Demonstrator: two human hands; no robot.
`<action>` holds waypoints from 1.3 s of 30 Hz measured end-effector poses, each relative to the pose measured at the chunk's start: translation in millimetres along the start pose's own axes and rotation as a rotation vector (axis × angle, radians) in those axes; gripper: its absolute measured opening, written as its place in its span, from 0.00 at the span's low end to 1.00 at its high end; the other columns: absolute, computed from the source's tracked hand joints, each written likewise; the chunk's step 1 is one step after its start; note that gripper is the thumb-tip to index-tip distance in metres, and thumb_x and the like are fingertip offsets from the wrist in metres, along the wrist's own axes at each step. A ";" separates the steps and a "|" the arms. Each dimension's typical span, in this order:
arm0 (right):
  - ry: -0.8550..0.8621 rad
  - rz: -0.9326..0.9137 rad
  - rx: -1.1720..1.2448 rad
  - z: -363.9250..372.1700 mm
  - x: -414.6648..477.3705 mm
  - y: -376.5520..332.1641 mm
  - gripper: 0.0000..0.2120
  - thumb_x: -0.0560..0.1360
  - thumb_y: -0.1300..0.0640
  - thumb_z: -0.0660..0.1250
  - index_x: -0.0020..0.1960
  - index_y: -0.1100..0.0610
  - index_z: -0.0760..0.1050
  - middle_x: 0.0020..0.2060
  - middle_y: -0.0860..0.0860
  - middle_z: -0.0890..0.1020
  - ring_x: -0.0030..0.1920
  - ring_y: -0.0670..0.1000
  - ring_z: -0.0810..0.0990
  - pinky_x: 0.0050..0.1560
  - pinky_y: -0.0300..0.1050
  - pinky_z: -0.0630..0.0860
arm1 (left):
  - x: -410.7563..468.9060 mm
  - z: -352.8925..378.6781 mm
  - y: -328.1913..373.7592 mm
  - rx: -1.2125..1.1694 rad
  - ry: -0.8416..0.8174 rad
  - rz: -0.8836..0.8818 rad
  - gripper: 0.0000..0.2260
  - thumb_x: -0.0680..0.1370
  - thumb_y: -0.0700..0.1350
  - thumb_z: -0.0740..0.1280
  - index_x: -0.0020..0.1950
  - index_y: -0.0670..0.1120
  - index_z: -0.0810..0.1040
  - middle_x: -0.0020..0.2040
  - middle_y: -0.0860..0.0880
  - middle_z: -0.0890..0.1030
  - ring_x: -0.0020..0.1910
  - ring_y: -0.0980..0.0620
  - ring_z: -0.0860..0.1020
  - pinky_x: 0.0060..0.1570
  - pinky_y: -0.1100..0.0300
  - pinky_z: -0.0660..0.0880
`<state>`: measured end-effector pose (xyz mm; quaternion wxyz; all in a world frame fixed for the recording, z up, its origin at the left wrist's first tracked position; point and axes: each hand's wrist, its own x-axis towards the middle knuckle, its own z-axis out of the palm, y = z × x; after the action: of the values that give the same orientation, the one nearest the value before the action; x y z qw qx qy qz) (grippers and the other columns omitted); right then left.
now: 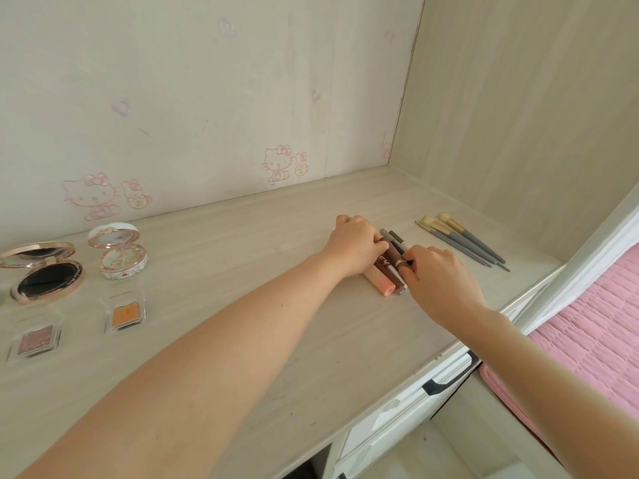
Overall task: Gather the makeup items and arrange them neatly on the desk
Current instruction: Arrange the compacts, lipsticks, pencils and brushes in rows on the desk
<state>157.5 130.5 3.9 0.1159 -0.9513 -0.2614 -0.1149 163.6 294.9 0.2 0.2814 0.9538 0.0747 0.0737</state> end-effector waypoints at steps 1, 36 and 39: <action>-0.001 0.009 0.023 -0.8 -0.3 0.1 0.10 0.80 0.53 0.58 0.56 0.55 0.75 0.41 0.50 0.76 0.42 0.52 0.73 0.38 0.47 0.75 | 0.0 0.4 0.7 -0.017 0.020 0.001 0.13 0.77 0.50 0.62 0.43 0.45 0.82 0.50 0.46 0.79 0.62 0.44 0.67 0.61 0.49 0.67; -0.007 -0.281 0.882 -10.8 -78.6 -177.2 0.13 0.72 0.61 0.72 0.53 0.52 0.74 0.44 0.45 0.82 0.45 0.41 0.80 0.48 0.32 0.76 | -247.2 -123.2 -92.8 -0.922 0.375 -0.240 0.11 0.71 0.36 0.74 0.52 0.42 0.81 0.47 0.44 0.85 0.49 0.48 0.83 0.53 0.57 0.79; -0.059 -0.261 0.994 -12.7 -83.7 -200.6 0.07 0.72 0.62 0.72 0.47 0.55 0.75 0.42 0.45 0.82 0.45 0.42 0.81 0.46 0.34 0.78 | -261.1 -123.0 -97.6 -1.063 0.427 -0.270 0.09 0.71 0.33 0.72 0.50 0.40 0.80 0.49 0.44 0.85 0.51 0.49 0.83 0.56 0.55 0.78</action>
<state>-19.6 255.3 24.7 0.5312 -0.7438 -0.4041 0.0366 -124.1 392.6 23.2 0.7067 0.6279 0.2032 0.2549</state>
